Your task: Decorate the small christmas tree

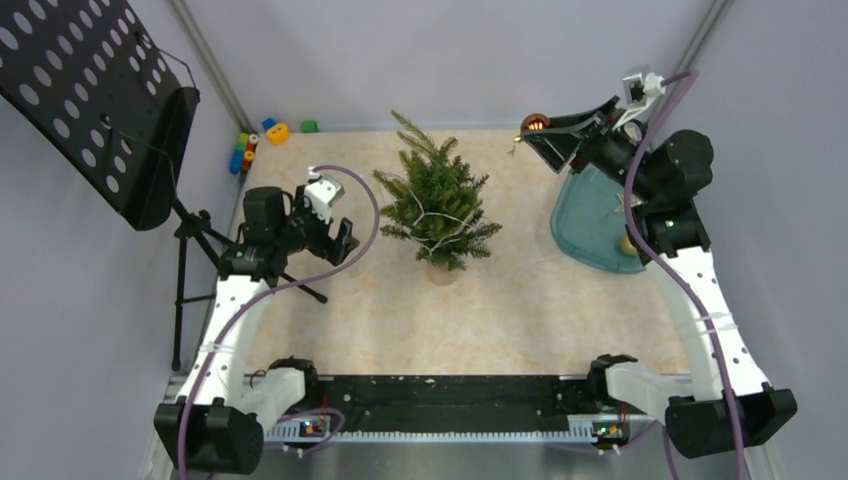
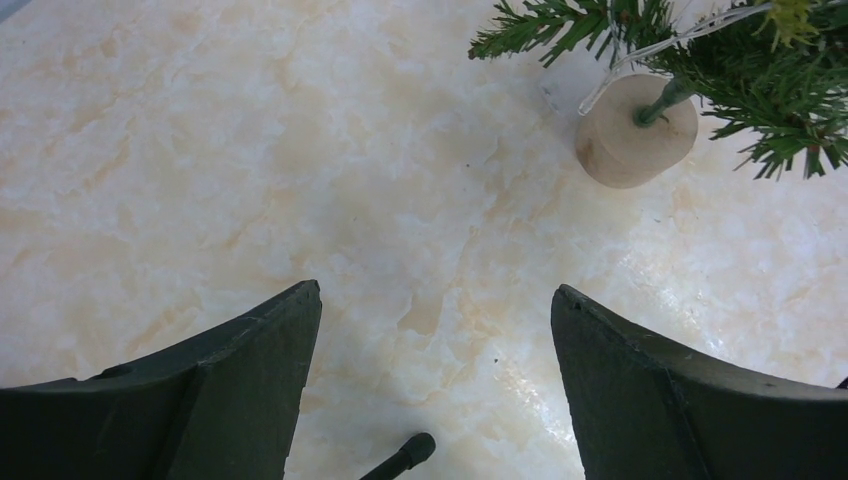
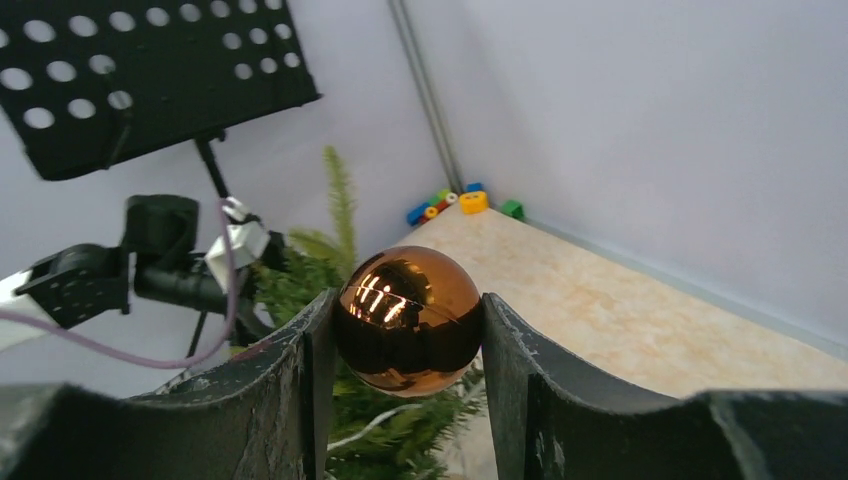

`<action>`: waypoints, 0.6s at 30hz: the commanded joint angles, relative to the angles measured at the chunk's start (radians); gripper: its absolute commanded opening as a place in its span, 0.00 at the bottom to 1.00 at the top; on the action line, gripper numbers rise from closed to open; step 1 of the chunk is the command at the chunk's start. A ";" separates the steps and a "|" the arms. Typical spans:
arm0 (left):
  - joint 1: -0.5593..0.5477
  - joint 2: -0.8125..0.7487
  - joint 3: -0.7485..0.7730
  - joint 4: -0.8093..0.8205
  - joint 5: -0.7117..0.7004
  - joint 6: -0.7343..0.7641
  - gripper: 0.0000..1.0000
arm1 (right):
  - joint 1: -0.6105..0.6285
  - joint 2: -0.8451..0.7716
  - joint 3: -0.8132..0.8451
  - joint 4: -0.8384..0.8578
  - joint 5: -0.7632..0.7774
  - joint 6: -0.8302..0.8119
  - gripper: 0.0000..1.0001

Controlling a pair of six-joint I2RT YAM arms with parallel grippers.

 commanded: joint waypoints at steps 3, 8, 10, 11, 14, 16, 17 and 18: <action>0.007 0.016 0.053 -0.041 0.086 0.053 0.90 | 0.109 0.015 0.123 0.052 0.025 0.004 0.05; 0.007 0.024 0.048 -0.038 0.092 0.052 0.90 | 0.179 0.069 0.209 0.010 0.050 -0.023 0.05; 0.007 0.025 0.041 -0.029 0.100 0.050 0.90 | 0.212 0.086 0.220 0.029 0.048 -0.023 0.05; 0.007 0.026 0.039 -0.025 0.103 0.050 0.90 | 0.227 0.095 0.225 0.040 0.048 -0.022 0.05; 0.007 0.025 0.033 -0.019 0.112 0.049 0.90 | 0.263 0.131 0.236 0.075 0.049 -0.020 0.06; 0.007 0.025 0.031 -0.017 0.114 0.048 0.90 | 0.274 0.158 0.246 0.082 0.054 -0.014 0.06; 0.007 0.025 0.029 -0.015 0.114 0.048 0.90 | 0.279 0.171 0.256 0.070 0.063 -0.017 0.05; 0.007 0.023 0.029 -0.016 0.114 0.048 0.90 | 0.286 0.180 0.265 0.056 0.074 -0.023 0.05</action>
